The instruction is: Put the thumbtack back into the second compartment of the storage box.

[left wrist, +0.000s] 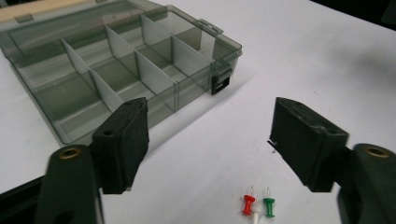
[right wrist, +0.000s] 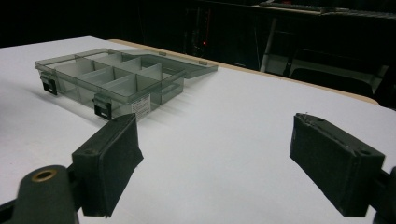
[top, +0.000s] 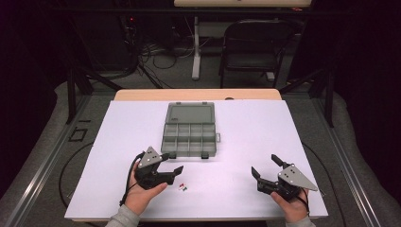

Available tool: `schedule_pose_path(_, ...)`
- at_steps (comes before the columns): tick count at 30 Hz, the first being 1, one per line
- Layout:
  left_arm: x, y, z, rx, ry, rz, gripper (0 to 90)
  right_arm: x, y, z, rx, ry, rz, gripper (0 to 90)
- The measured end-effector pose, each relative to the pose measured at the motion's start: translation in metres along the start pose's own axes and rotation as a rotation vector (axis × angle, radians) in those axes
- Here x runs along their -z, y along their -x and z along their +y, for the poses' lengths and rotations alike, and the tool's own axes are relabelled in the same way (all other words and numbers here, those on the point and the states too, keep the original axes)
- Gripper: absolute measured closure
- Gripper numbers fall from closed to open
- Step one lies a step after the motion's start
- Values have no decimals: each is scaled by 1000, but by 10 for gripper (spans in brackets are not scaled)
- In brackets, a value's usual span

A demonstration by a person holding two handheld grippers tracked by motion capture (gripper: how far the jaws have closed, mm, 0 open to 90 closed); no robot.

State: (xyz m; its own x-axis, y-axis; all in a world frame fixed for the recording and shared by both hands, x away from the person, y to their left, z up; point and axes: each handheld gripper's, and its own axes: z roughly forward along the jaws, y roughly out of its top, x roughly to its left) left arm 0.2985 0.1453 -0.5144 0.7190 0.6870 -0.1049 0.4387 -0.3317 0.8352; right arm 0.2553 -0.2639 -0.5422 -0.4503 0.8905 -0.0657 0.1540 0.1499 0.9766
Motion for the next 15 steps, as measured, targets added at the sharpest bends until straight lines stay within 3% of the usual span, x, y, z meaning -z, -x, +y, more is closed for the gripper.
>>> schedule_pose_path(4,-5,5,-7,-24,-42,-8,445,0,1,-1,-8,-5,-4,153)
schedule_pose_path(7,-9,5,-13,-14,-64,-13,507,-1,1,-1,-8,-6,-2,153)
schedule_pose_path(15,-14,9,-21,-67,-131,-21,585,-1,1,-1,-10,-8,-1,154)
